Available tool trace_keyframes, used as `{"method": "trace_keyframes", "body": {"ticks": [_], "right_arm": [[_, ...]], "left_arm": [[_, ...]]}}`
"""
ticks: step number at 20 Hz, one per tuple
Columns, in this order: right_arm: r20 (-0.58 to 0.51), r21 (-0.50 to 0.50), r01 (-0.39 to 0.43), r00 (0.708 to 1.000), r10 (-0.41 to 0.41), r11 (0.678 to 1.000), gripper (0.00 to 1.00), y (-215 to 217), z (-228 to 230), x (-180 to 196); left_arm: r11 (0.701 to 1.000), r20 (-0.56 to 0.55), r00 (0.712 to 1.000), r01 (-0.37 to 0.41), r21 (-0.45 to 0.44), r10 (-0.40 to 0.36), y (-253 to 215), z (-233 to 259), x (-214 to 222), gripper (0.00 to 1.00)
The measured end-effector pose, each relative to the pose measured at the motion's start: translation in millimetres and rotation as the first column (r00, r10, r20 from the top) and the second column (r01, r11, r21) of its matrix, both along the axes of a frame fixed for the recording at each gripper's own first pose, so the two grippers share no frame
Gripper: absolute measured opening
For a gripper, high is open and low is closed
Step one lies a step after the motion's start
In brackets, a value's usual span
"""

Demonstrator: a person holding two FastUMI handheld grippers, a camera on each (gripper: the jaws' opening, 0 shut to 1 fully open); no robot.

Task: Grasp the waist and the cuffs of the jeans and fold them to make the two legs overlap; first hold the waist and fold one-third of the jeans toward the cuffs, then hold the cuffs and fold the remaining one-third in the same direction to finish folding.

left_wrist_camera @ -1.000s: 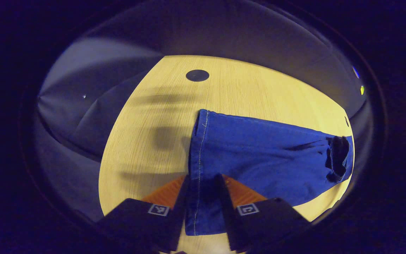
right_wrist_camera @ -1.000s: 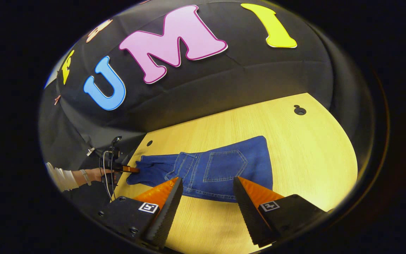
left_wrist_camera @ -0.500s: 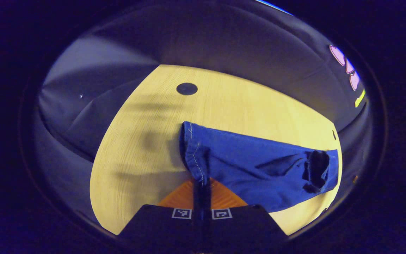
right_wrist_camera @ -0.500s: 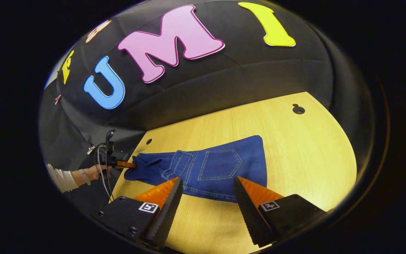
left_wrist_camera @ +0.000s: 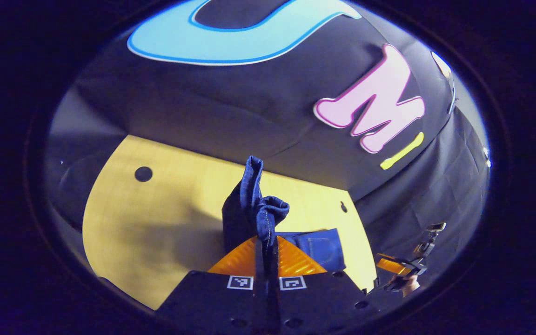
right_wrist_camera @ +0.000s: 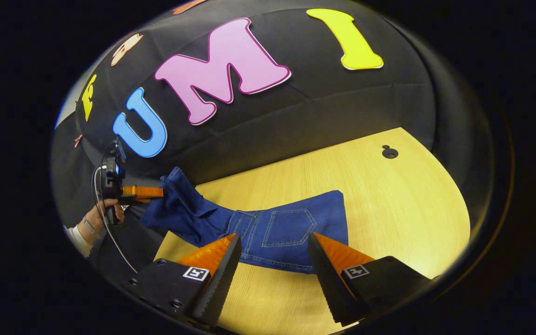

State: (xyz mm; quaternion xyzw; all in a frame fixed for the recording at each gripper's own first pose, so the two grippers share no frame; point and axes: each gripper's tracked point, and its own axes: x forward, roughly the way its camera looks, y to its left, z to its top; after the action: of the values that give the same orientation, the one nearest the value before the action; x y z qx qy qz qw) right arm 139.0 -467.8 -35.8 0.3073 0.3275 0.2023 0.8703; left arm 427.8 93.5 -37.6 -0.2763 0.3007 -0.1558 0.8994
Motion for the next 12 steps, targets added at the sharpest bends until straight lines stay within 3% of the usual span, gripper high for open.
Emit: {"method": "trace_keyframes", "body": {"ticks": [2, 5, 9, 12], "right_arm": [[0.012, -0.004, 0.011, 1.000, -0.011, 1.000, 0.88, -7.9, 3.9, -3.7], [0.029, -0.005, 0.046, 0.999, -0.046, 0.999, 0.88, -26.3, 11.8, -12.6], [0.032, -0.043, 0.102, 0.994, -0.101, 0.994, 0.88, -63.7, 7.8, -30.5], [0.004, -0.040, 0.160, 0.987, -0.160, 0.986, 0.88, -92.5, -2.6, -42.4]], "left_arm": [[0.995, 0.039, 0.997, 0.064, -0.071, -0.061, -55.7, 32.6, 11.5, 0.06], [0.980, 0.066, 0.981, 0.187, -0.063, -0.183, -144.3, 51.3, 15.4, 0.06], [0.939, -0.006, 0.939, 0.344, -0.011, -0.344, -274.7, 7.8, 25.5, 0.06], [0.899, -0.089, 0.904, 0.426, 0.106, -0.418, -316.8, -49.0, 48.2, 0.06]]}}
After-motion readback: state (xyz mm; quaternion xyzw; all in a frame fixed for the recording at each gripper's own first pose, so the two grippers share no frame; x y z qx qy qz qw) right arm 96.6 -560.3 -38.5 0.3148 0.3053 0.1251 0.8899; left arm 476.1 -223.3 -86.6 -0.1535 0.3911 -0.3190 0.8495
